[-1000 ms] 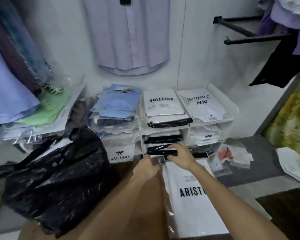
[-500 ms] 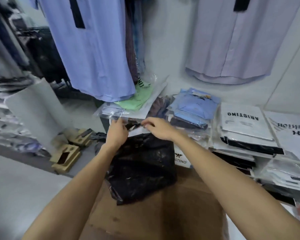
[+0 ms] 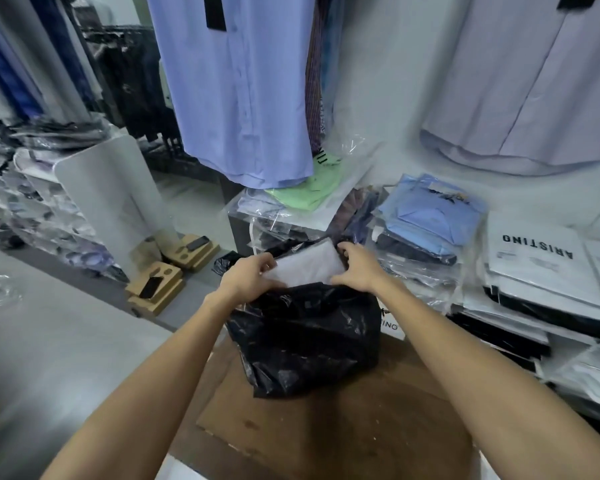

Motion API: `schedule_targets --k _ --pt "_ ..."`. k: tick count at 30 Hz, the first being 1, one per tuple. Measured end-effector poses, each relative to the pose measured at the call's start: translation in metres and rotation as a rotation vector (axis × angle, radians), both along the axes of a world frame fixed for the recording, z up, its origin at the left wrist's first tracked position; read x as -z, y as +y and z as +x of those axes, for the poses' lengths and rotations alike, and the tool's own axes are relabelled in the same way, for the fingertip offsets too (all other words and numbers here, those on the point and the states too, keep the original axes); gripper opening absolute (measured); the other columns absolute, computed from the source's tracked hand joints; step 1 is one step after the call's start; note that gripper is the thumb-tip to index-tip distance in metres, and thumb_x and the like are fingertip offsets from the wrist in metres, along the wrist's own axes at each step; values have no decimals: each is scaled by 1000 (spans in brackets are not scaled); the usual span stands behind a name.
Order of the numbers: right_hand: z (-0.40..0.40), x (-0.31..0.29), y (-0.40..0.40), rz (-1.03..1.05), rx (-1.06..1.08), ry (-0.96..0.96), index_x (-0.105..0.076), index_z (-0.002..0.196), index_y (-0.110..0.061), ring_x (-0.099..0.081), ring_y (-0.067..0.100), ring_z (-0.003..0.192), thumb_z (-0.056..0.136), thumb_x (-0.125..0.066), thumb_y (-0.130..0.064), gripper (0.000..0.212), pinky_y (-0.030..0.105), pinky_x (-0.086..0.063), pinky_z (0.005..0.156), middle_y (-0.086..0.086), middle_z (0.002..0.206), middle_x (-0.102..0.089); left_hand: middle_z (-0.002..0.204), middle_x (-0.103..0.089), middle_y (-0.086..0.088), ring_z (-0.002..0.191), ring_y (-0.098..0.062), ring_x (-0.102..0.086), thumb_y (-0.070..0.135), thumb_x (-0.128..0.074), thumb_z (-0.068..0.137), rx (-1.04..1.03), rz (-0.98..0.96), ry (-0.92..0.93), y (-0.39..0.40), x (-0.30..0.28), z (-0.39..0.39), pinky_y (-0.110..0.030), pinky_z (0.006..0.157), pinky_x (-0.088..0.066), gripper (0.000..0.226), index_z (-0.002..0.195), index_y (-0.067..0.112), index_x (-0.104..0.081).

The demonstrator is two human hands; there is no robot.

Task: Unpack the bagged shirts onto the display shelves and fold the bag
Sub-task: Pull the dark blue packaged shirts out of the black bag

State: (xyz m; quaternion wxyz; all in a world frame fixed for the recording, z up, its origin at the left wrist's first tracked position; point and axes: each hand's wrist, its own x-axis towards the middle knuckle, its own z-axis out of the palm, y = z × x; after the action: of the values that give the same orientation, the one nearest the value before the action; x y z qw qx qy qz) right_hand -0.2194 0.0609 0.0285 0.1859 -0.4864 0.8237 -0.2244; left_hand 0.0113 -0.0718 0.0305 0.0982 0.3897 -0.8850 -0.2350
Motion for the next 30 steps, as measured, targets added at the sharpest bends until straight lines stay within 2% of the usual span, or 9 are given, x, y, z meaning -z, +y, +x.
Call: schedule_targets --k 4,5,8,10,14,19,22,26,30 --pt "-11 -12 1 -34 26 -278 -30 157 -20 -51 22 134 49 -97 -42 130 41 -44 111 1 150 -49 80 -61 12 76 -11 -56 30 -91 72 71 86 236 8 -27 7 -19 65 -39 32 89 23 -64" --pt "-15 -14 3 -57 34 -396 -34 155 -21 -56 20 130 51 -99 -38 124 40 -49 107 -2 145 -56 80 -63 12 76 -9 -57 28 -91 72 60 147 305 10 -34 9 -21 68 -41 30 88 23 -67" --pt "-26 -27 10 -153 61 -624 -58 137 -16 -68 13 108 75 -90 -17 70 28 -55 83 -1 119 -72 81 -70 10 77 -8 -64 23 -93 70 1 309 514 14 -54 17 -27 75 -49 26 89 20 -75" --pt "-31 -40 19 -133 30 -692 -66 127 -22 -68 13 108 80 -87 -25 52 28 -50 81 -4 117 -75 83 -76 3 77 -12 -70 15 -93 69 -55 413 677 19 -72 20 -29 74 -56 28 92 13 -78" --pt "-27 -54 28 18 -86 -685 -69 125 -31 -63 8 114 85 -80 -38 42 29 -46 86 -16 120 -73 85 -77 -4 75 -18 -73 6 -88 73 -133 509 922 22 -108 16 -32 70 -61 27 96 10 -75" --pt "-10 -76 19 -428 -24 -833 -62 132 -13 -68 21 117 90 -73 -28 46 46 -50 107 4 126 -72 93 -76 -5 84 -19 -72 15 -87 79 -156 431 1125 18 -141 9 -35 79 -62 24 98 13 -72" --pt "-7 -104 19 -621 16 -878 -59 132 -11 -69 25 115 89 -72 -29 48 44 -53 103 9 126 -71 95 -78 4 90 -15 -74 19 -73 93 -128 549 1101 10 -147 10 -36 84 -61 15 107 16 -68" --pt "-9 -132 24 -694 26 -857 -61 122 -21 -72 14 101 101 -62 -19 22 40 -57 96 -3 115 -73 116 -76 4 109 -17 -72 23 -77 90 20 571 838 8 -129 11 -32 91 -58 33 121 21 -67" --pt "-7 -144 31 -737 61 -916 -58 131 -17 -71 19 108 100 -63 -21 31 43 -58 94 -1 119 -73 100 -78 15 92 -2 -74 12 -83 83 -6 510 785 25 -133 -4 -21 83 -60 39 117 18 -66"
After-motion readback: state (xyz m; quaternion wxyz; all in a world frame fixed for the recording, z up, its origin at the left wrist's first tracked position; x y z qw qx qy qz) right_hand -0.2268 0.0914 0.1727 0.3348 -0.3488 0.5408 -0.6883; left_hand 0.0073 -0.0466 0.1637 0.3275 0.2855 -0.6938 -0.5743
